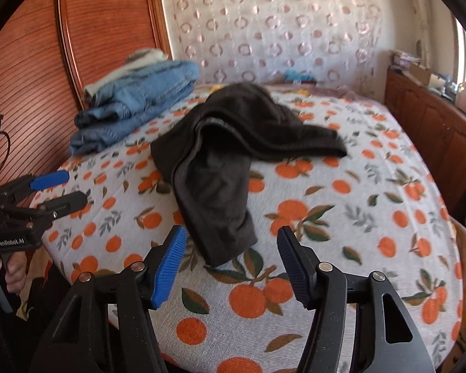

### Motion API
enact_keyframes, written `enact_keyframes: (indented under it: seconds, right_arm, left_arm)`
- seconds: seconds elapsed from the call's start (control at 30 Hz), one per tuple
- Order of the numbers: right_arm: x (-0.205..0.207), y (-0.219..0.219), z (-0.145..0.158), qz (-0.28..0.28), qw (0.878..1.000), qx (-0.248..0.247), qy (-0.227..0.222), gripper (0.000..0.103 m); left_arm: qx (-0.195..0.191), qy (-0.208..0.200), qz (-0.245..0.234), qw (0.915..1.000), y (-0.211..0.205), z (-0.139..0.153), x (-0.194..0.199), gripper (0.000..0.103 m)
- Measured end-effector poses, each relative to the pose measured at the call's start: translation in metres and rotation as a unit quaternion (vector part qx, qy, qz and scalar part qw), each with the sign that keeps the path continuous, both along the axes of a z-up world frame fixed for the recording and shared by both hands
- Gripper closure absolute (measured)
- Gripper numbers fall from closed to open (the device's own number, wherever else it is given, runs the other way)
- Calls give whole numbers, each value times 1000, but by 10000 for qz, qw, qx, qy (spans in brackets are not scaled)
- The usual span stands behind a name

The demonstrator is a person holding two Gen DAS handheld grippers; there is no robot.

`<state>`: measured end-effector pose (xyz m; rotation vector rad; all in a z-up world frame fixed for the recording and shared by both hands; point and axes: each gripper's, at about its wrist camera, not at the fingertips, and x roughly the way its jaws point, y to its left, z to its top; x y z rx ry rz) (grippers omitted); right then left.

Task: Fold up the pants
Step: 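Reach both tools to the black pants and close the right gripper on the waistband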

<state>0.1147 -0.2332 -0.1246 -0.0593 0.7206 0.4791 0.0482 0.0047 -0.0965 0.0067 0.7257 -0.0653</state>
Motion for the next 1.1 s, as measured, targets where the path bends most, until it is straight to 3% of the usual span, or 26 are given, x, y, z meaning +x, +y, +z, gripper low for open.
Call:
enact_keyframes:
  seconds: [0.1,0.23,0.27,0.53,0.77,0.97,1.1]
  right_arm:
    - [10,1,-5,71,9998,-82,173,59]
    - [17,-4,-2,129,9997,-126,151,92]
    - [14,-9,1,98,9999,-74,63,94]
    - [-10,-49,18,-333,9988,116,-339,99]
    - [-41,-111,41,-1100,9911,144,-733,100]
    - [-57,-166,43,-1832,9801,34,-765,100]
    - [-63,-173,34,-1895,9798,23,-645,100]
  left_arm:
    - [-11,33,15,10000,2,-1,1,16]
    - [20,25,18,10000,2,1,1,16]
    - [22,19,17,10000,3,1,1,16]
    - [-18,-5,34,10000,4,4,1,16]
    - [-17,-39,-36,10000,0,10,4,16]
    - [-115,-57,-326,9994,-14,22,17,16]
    - [-67,-100,-669,9977,-34,33,37,17]
